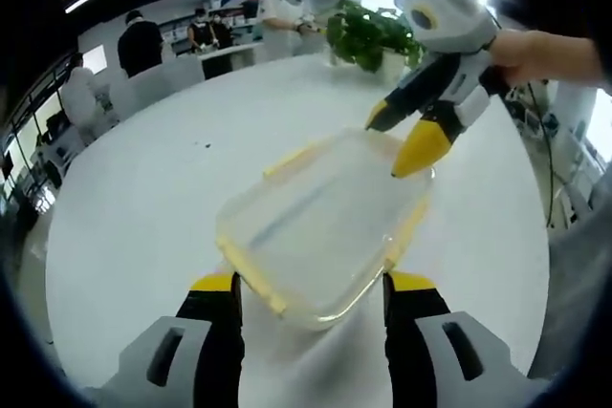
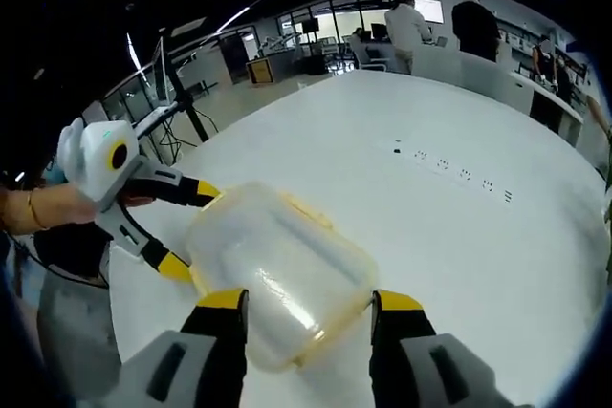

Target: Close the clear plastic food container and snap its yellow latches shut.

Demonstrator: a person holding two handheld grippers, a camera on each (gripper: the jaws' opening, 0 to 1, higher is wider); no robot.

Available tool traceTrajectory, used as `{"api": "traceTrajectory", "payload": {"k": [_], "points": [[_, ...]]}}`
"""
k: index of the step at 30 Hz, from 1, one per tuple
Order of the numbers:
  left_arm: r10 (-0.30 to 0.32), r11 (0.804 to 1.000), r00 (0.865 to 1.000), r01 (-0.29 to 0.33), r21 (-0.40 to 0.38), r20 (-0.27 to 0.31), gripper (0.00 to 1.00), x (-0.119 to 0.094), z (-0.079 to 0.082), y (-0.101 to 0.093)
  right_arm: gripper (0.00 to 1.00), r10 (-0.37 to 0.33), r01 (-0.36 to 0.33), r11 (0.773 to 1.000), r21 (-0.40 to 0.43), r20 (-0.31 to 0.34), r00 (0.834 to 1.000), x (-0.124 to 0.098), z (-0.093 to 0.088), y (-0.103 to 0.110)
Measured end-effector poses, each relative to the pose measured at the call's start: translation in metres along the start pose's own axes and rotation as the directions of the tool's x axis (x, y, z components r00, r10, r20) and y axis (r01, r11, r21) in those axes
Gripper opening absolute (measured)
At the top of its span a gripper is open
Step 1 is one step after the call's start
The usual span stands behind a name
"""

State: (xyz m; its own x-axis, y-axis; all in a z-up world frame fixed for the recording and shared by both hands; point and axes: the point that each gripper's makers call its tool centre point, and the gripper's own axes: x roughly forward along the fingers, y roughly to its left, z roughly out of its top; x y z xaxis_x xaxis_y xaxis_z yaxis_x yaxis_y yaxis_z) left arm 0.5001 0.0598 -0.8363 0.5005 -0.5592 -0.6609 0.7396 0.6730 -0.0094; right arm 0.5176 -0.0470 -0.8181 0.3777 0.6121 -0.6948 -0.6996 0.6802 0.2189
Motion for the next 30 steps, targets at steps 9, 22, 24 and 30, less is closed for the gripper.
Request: {"api": "traceTrajectory", "payload": {"k": [9,22,24,30], "points": [[0.005,1.000,1.000,-0.005,0.008,-0.006,0.57,0.000,0.000,0.001,0.50,0.001,-0.001,1.000,0.030,0.005,1.000,0.001,0.000,-0.001],[0.026,1.000,1.000,-0.026,-0.004,-0.003,0.57,-0.009,-0.001,0.003,0.53,-0.028,0.028,0.999,0.019,0.035,0.999,-0.005,0.001,0.005],[0.030,0.999,1.000,-0.030,-0.009,-0.004,0.58,-0.012,-0.002,0.003,0.53,-0.032,0.031,0.999,0.020,0.045,0.998,-0.008,0.003,0.005],[0.044,0.999,0.999,-0.044,-0.021,0.001,0.59,-0.024,-0.004,0.001,0.53,-0.038,0.037,0.999,0.021,0.058,0.998,-0.018,0.002,0.012]]}}
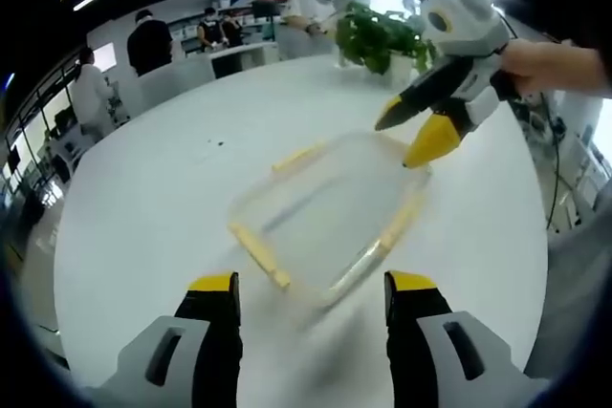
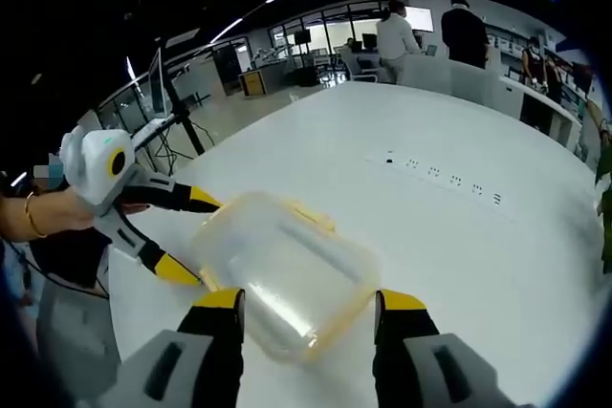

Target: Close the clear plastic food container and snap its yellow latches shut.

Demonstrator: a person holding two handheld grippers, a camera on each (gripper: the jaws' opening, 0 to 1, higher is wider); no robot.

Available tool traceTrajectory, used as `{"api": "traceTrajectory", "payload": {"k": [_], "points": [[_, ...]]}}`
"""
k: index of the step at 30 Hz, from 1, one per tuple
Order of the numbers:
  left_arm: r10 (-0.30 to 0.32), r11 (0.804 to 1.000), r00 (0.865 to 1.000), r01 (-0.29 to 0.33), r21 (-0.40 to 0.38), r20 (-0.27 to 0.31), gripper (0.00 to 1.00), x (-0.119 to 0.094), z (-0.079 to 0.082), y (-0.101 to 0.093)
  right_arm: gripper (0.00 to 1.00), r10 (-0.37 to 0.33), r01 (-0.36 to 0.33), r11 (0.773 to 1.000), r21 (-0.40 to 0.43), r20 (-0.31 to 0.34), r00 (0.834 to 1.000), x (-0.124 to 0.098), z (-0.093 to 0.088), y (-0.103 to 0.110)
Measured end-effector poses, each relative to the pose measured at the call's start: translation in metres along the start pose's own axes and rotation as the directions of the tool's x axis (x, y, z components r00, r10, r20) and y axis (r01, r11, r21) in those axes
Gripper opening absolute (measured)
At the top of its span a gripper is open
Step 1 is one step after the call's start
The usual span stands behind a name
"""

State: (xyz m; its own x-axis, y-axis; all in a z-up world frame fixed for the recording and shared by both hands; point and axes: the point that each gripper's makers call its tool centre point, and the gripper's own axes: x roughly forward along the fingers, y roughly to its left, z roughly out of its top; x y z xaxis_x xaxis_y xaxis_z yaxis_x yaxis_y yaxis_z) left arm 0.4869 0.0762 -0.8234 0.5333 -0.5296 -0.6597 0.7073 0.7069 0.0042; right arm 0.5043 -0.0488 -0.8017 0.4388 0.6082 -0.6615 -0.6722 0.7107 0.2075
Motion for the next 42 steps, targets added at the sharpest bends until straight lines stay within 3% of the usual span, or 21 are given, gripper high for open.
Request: {"api": "traceTrajectory", "payload": {"k": [8,13,26,31,42], "points": [[0.025,0.999,0.999,-0.025,-0.023,0.024,0.59,-0.019,-0.001,-0.001,0.55,-0.017,0.017,1.000,0.010,0.032,0.999,-0.014,-0.007,0.010],[0.097,0.994,0.992,-0.093,-0.051,0.084,0.59,-0.035,0.007,0.005,0.55,-0.021,0.021,1.000,0.015,0.044,0.999,-0.024,-0.013,0.017],[0.135,0.990,0.978,-0.127,-0.055,0.162,0.60,-0.085,0.015,-0.003,0.56,-0.049,0.047,0.998,0.029,0.086,0.995,-0.054,-0.026,0.038],[0.160,0.987,0.971,-0.154,-0.049,0.180,0.61,-0.105,0.013,-0.009,0.56,-0.055,0.052,0.998,0.034,0.111,0.992,-0.066,-0.033,0.050],[0.198,0.973,0.950,-0.161,-0.166,0.239,0.64,-0.136,-0.008,-0.026,0.63,-0.075,0.063,0.995,0.083,0.153,0.985,-0.093,-0.056,0.079]]}}
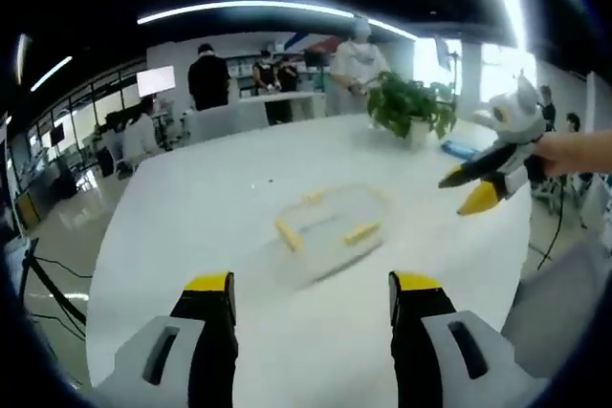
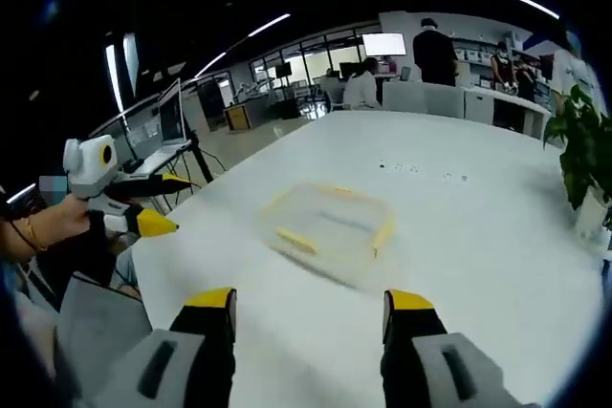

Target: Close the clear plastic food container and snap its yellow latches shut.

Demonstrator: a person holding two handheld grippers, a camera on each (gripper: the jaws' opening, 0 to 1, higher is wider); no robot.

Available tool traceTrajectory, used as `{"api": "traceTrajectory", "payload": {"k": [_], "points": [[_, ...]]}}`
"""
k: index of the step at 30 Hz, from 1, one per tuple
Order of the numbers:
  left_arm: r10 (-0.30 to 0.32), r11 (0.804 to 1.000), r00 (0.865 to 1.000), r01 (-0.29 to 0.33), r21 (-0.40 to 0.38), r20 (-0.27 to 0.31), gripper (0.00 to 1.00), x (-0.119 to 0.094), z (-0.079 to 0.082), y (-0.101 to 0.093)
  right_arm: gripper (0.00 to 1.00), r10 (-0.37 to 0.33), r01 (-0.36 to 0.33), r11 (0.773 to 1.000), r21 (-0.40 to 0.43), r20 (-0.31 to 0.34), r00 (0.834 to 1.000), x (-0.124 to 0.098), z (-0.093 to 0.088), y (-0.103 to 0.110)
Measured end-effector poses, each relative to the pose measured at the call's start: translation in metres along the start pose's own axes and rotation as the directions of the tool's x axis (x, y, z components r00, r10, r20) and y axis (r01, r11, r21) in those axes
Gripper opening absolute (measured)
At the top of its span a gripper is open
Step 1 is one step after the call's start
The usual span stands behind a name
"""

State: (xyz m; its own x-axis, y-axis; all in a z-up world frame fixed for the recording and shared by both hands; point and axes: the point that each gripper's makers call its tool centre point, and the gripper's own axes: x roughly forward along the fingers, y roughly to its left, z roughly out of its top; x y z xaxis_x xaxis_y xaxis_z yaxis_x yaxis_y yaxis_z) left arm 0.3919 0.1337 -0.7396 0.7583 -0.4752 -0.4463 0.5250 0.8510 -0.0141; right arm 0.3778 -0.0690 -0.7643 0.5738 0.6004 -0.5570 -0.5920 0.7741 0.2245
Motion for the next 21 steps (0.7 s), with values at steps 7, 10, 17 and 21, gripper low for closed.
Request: {"api": "traceTrajectory", "payload": {"k": [7,10,17,21], "points": [[0.039,0.996,0.998,-0.034,-0.076,0.059,0.74,-0.023,-0.002,-0.002,0.69,-0.014,0.014,1.000,0.027,0.005,1.000,-0.017,-0.019,0.010],[0.043,0.995,0.997,-0.036,-0.097,0.066,0.74,-0.030,-0.005,-0.003,0.72,-0.032,0.032,0.999,0.023,0.003,0.999,-0.024,-0.029,0.013],[0.037,0.994,0.996,-0.029,-0.106,0.080,0.75,-0.041,-0.013,-0.007,0.73,-0.050,0.050,0.998,0.036,0.019,0.999,-0.035,-0.040,0.019],[0.022,0.997,0.996,-0.015,-0.077,0.091,0.79,-0.045,-0.015,-0.014,0.73,-0.047,0.047,0.999,0.029,0.007,0.999,-0.036,-0.047,0.023]]}}
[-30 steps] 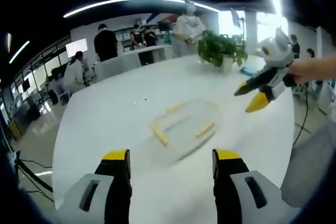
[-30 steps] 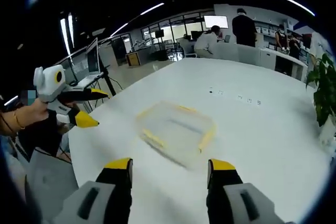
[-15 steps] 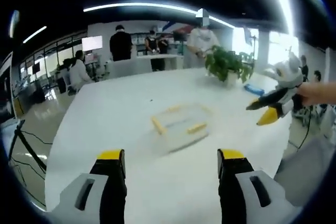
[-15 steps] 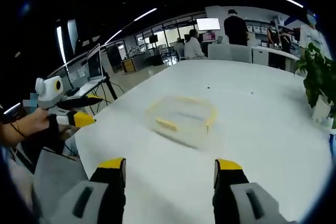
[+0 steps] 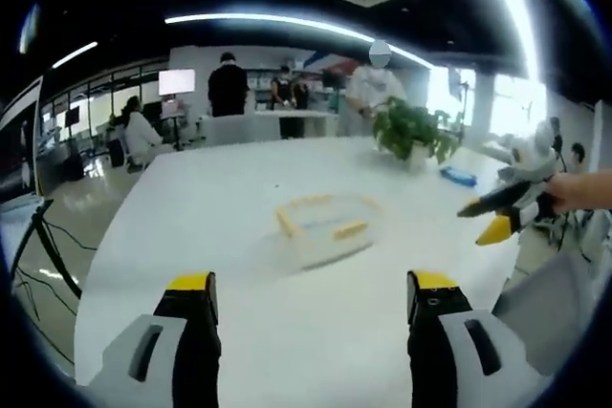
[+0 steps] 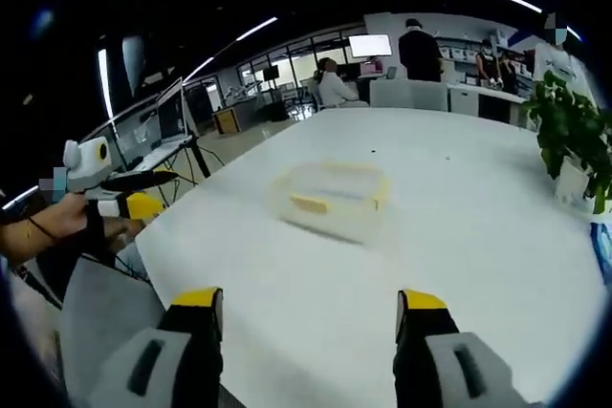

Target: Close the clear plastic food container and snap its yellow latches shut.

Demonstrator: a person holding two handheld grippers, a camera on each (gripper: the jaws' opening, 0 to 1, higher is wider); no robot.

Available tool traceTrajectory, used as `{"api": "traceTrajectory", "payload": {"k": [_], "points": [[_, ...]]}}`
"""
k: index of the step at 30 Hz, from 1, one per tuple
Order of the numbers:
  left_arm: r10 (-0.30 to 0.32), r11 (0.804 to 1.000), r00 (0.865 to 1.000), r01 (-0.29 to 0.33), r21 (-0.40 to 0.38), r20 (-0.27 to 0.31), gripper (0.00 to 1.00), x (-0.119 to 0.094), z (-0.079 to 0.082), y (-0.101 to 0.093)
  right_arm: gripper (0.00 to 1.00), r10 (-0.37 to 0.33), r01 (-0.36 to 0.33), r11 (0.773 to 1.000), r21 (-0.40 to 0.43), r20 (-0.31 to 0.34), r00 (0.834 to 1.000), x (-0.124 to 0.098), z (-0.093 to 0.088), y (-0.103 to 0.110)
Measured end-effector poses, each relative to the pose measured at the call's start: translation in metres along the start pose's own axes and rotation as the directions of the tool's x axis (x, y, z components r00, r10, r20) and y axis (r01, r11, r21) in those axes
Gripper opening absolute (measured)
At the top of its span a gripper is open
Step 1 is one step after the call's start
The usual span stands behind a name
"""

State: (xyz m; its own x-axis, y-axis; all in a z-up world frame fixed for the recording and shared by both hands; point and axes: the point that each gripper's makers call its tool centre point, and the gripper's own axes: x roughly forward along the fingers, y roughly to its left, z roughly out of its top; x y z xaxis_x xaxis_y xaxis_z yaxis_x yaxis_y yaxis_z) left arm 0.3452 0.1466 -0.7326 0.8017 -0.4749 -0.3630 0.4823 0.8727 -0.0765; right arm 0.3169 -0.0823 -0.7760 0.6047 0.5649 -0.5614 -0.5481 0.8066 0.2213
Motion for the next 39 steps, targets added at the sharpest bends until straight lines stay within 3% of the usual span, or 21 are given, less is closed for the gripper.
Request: {"api": "traceTrajectory", "payload": {"k": [11,39], "points": [[0.012,1.000,1.000,-0.012,-0.016,-0.027,0.78,-0.010,-0.012,0.002,0.73,0.007,-0.007,0.999,0.038,0.002,1.000,-0.006,-0.011,0.008],[0.038,0.999,0.998,-0.039,-0.020,-0.045,0.74,-0.022,-0.018,0.010,0.72,0.036,-0.036,0.998,0.048,0.002,0.999,-0.010,-0.016,0.015]]}}
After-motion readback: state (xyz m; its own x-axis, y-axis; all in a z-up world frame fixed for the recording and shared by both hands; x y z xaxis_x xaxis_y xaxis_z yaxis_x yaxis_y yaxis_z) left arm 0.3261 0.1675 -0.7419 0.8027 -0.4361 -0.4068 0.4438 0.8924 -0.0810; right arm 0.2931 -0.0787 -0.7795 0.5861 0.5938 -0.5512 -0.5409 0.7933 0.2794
